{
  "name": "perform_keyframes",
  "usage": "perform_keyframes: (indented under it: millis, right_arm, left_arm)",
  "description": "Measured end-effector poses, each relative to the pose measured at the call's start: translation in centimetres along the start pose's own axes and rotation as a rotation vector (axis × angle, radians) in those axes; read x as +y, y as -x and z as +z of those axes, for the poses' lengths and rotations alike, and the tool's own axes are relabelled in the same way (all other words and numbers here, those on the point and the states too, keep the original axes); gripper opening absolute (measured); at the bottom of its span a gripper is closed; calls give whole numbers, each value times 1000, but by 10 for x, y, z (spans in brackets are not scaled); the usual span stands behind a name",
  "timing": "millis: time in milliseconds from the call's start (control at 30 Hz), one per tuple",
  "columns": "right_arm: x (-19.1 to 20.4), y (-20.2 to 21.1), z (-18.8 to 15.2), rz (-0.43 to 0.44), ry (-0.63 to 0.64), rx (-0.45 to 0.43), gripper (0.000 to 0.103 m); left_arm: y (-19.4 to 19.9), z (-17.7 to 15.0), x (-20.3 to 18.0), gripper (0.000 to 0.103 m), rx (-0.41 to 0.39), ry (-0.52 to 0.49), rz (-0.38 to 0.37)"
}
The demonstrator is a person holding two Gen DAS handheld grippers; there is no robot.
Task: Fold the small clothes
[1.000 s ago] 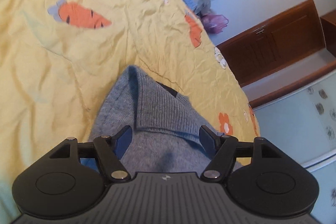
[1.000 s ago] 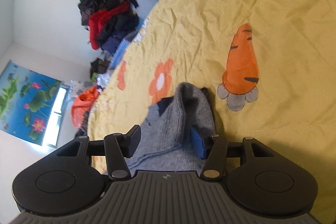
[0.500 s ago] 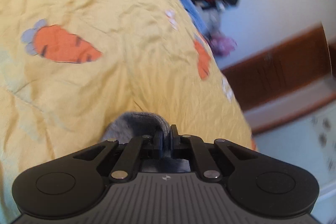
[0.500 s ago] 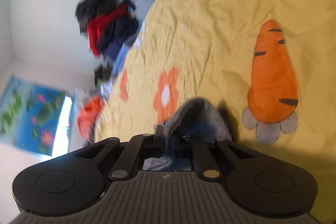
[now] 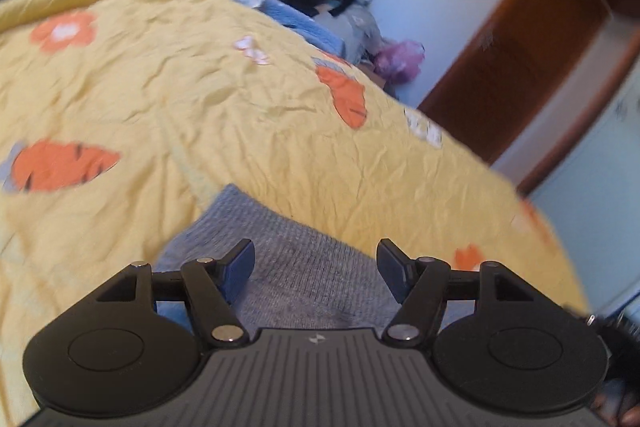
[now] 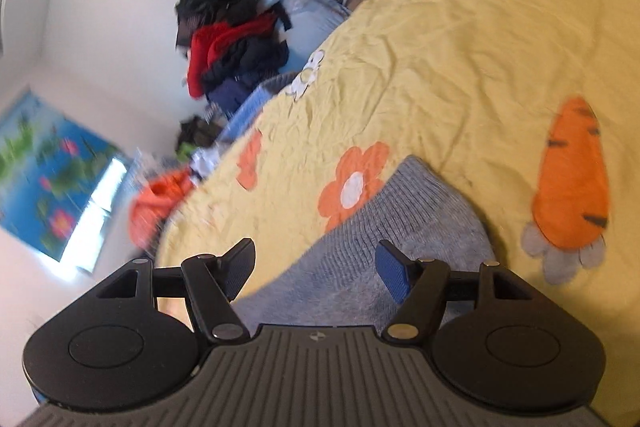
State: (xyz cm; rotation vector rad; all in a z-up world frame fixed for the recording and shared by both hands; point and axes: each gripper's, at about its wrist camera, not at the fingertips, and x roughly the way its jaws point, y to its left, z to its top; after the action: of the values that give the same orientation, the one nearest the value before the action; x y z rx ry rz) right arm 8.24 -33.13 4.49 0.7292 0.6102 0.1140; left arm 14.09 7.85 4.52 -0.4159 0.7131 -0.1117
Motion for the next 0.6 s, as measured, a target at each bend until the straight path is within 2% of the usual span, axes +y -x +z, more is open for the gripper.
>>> perform_keyframes:
  millis: [100, 133, 200, 300, 400, 500, 533, 600]
  right_arm:
    - [11, -18, -14, -174, 228, -22, 70]
    - [8, -24, -19, -224, 277, -8, 69]
    - [-3, -24, -34, -210, 394, -54, 69]
    - [-7, -20, -33, -197, 380, -66, 68]
    - [6, -25, -31, -246, 430, -57, 68]
    - [22, -10, -43, -312, 452, -99, 69]
    - [25, 2, -48, -279, 443, -131, 70]
    - [33, 21, -59, -213, 456, -153, 79]
  left_arm:
    - [-28, -12, -12, 67, 55, -130, 99]
    - [-29, -20, -16, 69, 11, -210, 118]
    - [-34, -33, -21, 72, -9, -345, 169]
    - [-35, -29, -17, 75, -9, -314, 175]
    - [-36, -28, -23, 76, -4, -336, 216]
    - [-15, -36, -37, 74, -53, -387, 325]
    - [0, -41, -43, 74, -90, -413, 322]
    - [23, -54, -53, 74, -125, -450, 245]
